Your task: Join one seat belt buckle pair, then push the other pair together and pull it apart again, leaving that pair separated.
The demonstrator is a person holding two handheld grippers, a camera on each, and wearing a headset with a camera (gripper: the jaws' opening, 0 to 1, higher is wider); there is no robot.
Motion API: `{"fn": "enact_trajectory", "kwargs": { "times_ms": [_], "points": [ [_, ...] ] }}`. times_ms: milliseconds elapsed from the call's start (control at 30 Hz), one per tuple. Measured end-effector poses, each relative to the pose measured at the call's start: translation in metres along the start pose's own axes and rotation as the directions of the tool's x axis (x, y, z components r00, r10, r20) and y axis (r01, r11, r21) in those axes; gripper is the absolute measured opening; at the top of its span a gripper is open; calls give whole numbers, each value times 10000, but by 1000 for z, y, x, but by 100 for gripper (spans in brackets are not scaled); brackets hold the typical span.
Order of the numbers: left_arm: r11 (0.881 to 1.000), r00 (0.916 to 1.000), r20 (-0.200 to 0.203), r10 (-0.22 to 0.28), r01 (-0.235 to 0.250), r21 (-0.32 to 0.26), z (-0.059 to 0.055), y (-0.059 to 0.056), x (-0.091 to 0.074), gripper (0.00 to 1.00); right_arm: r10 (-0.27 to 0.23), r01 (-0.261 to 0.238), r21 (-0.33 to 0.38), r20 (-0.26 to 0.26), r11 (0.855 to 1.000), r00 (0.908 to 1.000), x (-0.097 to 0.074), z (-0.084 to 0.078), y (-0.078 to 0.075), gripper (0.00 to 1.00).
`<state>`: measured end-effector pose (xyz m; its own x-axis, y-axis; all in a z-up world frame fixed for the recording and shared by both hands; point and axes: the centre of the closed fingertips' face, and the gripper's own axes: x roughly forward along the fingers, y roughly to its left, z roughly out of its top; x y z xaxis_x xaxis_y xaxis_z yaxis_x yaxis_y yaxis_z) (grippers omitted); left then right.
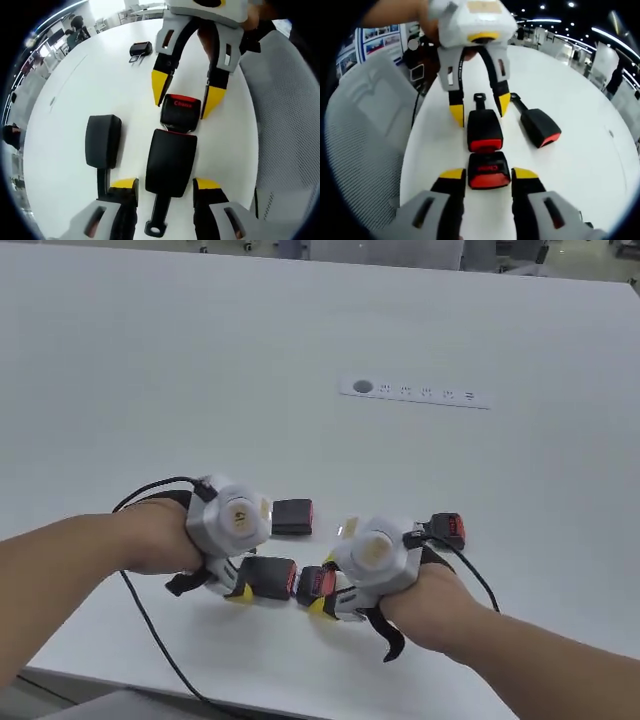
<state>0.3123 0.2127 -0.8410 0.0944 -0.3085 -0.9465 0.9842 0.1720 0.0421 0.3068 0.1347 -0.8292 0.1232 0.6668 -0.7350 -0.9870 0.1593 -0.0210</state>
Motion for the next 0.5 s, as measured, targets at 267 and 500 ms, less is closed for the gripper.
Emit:
{"fn": "enact_trajectory", "kwargs": {
  "times_ms": [267,500],
  "points": [
    [9983,9931,1103,394,-344,-472,26,16,-25,47,-382,386,-66,482,9992,9981,-28,8,-11,36],
    [9952,9852,1435,938,-889,-402,34,40,-25,48,-877,884,-300,240,9956,9959,-49,-12,-31,36]
  ]
}}
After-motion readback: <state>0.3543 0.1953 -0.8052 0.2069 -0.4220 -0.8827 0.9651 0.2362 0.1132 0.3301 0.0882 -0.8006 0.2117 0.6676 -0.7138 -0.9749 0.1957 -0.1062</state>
